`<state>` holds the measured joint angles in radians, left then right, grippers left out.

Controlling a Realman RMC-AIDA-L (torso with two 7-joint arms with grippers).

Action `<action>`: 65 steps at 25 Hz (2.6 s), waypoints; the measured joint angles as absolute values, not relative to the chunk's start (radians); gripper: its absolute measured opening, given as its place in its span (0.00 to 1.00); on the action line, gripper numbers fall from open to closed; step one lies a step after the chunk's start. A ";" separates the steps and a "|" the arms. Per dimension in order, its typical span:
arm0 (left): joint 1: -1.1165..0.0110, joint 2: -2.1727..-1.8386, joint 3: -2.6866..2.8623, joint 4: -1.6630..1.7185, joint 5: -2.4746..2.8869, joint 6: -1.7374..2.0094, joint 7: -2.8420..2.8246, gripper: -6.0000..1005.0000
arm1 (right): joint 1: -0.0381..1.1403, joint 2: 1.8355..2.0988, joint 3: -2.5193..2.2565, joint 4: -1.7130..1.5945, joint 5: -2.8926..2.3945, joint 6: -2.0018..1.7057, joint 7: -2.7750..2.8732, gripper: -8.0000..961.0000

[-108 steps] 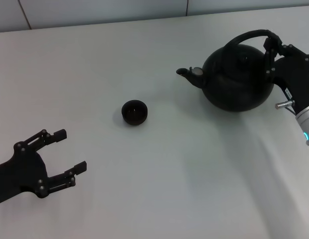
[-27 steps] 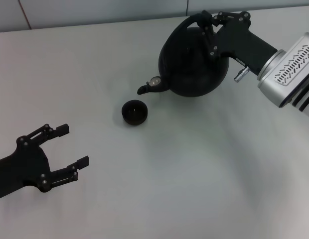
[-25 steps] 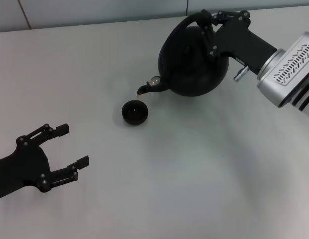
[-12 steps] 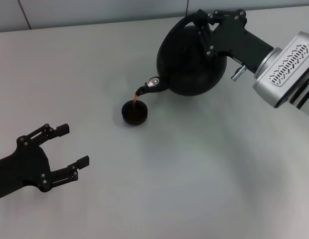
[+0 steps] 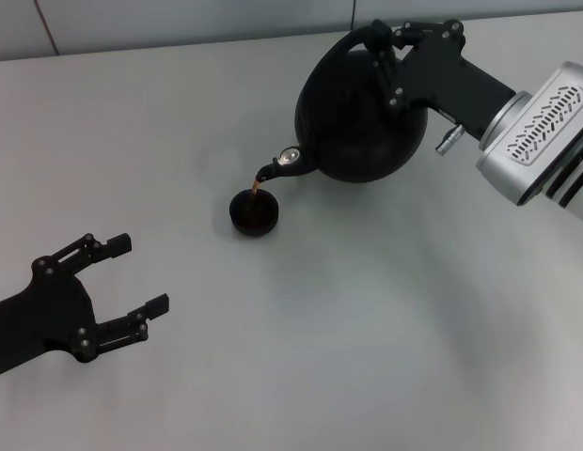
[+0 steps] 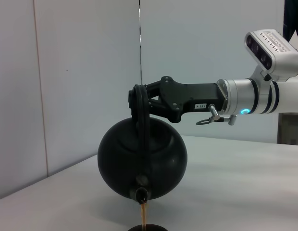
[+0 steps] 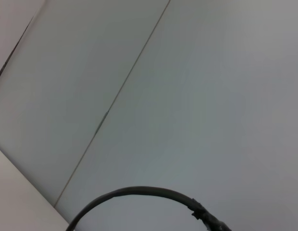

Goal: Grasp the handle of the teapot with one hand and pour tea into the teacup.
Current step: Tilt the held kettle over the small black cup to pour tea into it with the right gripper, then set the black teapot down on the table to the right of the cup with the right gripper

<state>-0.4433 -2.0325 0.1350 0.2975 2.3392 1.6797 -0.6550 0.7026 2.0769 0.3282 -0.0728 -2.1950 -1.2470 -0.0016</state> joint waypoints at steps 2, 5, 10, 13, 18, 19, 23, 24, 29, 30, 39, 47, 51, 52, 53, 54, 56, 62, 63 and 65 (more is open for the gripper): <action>-0.443 -2.033 0.135 0.298 2.339 1.680 -0.655 0.85 | 0.701 2.077 0.328 -0.072 -2.195 -1.247 -0.002 0.09; -0.443 -2.033 0.135 0.298 2.339 1.680 -0.655 0.85 | 0.700 2.077 0.328 -0.069 -2.195 -1.248 0.000 0.09; -0.443 -2.033 0.135 0.298 2.339 1.680 -0.654 0.85 | 0.692 2.077 0.334 -0.054 -2.189 -1.248 0.041 0.09; -0.442 -2.033 0.135 0.298 2.339 1.680 -0.654 0.85 | 0.683 2.078 0.342 -0.050 -2.185 -1.250 0.108 0.09; -0.443 -2.033 0.135 0.298 2.339 1.680 -0.653 0.85 | 0.660 2.079 0.354 -0.050 -2.136 -1.264 0.231 0.09; -0.443 -2.033 0.135 0.298 2.339 1.680 -0.652 0.85 | 0.645 2.078 0.356 -0.049 -2.115 -1.281 0.281 0.09; -0.443 -2.033 0.135 0.298 2.339 1.680 -0.651 0.85 | 0.623 2.077 0.360 -0.049 -2.101 -1.314 0.341 0.09; -0.443 -2.033 0.135 0.298 2.339 1.680 -0.650 0.85 | 0.609 2.078 0.365 -0.049 -2.091 -1.327 0.375 0.09; -0.444 -2.034 0.135 0.298 2.339 1.680 -0.648 0.85 | 0.578 2.079 0.371 -0.049 -2.081 -1.339 0.445 0.09; -0.444 -2.034 0.135 0.298 2.339 1.680 -0.648 0.85 | 0.578 2.079 0.371 -0.049 -2.081 -1.339 0.445 0.09; -0.445 -2.036 0.135 0.298 2.339 1.680 -0.646 0.85 | 0.539 2.080 0.382 -0.039 -2.080 -1.339 0.464 0.09; -0.445 -2.036 0.135 0.298 2.339 1.680 -0.646 0.85 | 0.547 2.080 0.374 -0.039 -2.080 -1.309 0.417 0.09; -0.445 -2.037 0.135 0.298 2.339 1.680 -0.646 0.85 | 0.552 2.080 0.372 -0.037 -2.083 -1.276 0.369 0.09; -0.445 -2.037 0.135 0.298 2.339 1.680 -0.646 0.85 | 0.552 2.080 0.372 -0.037 -2.083 -1.276 0.369 0.09; -0.445 -2.037 0.135 0.298 2.339 1.680 -0.646 0.85 | 0.552 2.080 0.372 -0.037 -2.085 -1.274 0.365 0.09; -0.445 -2.040 0.135 0.298 2.339 1.682 -0.646 0.85 | 0.552 2.080 0.371 -0.037 -2.086 -1.266 0.353 0.09; -0.445 -2.040 0.135 0.298 2.339 1.682 -0.646 0.85 | 0.553 2.080 0.370 -0.036 -2.086 -1.262 0.348 0.09; -0.444 -2.041 0.135 0.298 2.339 1.680 -0.646 0.85 | 0.552 2.080 0.370 -0.035 -2.086 -1.247 0.343 0.09; -0.444 -2.041 0.135 0.298 2.339 1.680 -0.646 0.85 | 0.552 2.080 0.370 -0.036 -2.086 -1.244 0.342 0.09; -0.444 -2.041 0.135 0.298 2.339 1.680 -0.646 0.85 | 0.552 2.080 0.370 -0.036 -2.086 -1.234 0.342 0.09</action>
<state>-0.4441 -2.0415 0.1350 0.2976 2.3393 1.6798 -0.6457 0.5521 2.0800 0.3696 -0.0360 -2.0857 -1.2338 0.3421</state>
